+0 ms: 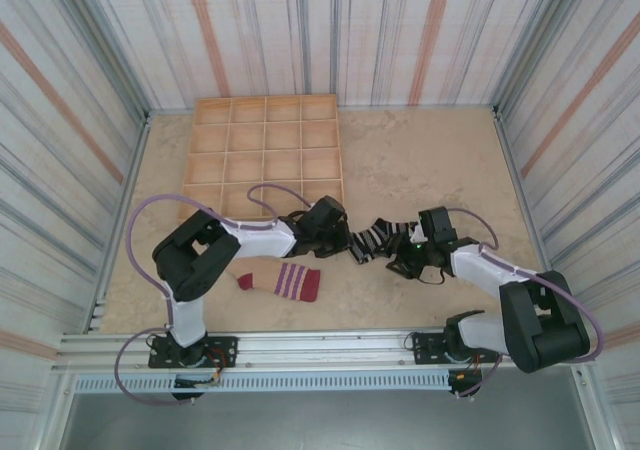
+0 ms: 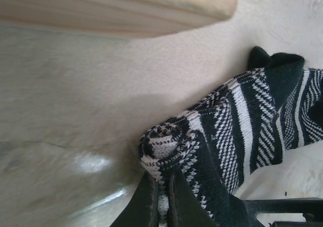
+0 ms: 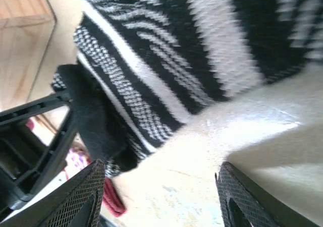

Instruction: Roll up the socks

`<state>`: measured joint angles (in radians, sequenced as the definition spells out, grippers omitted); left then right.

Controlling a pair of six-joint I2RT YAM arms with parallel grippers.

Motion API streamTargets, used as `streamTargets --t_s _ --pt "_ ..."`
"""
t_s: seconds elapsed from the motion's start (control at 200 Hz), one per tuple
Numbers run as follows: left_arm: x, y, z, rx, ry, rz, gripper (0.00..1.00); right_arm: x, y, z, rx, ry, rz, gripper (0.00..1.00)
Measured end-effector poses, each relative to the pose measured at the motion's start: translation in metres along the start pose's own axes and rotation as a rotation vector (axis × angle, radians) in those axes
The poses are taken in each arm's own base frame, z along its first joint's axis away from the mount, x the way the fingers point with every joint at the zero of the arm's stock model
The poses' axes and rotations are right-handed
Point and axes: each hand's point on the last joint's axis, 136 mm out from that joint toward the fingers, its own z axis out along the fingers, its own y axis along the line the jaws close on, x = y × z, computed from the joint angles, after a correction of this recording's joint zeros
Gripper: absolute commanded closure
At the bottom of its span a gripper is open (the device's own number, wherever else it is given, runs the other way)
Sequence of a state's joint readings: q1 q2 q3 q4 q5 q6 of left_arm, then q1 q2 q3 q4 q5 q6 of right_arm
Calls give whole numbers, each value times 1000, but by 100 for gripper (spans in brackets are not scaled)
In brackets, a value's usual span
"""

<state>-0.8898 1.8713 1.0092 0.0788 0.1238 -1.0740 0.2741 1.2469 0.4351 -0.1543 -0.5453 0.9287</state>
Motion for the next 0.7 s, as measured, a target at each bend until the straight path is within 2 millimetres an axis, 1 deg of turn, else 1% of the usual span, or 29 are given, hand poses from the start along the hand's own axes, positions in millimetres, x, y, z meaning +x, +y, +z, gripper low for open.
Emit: streamTargets --t_s 0.17,0.386,0.491,0.581,0.646,0.701 --pt "3 8 -8 -13 -9 -6 100 -12 -2 1 39 -22 -33 40" --pt "7 20 -19 -39 -40 -24 100 -43 9 13 25 -45 -59 54" --pt "12 22 -24 -68 -70 -42 100 -55 16 20 8 -57 -77 55" --pt "19 22 -27 -97 -93 -71 100 -66 24 25 -2 -69 -101 55" --pt "25 22 -29 -115 -105 -95 100 -72 28 26 -5 -83 -122 53" --pt "29 24 -30 -131 -118 -115 100 -75 28 25 0 -102 -144 49"
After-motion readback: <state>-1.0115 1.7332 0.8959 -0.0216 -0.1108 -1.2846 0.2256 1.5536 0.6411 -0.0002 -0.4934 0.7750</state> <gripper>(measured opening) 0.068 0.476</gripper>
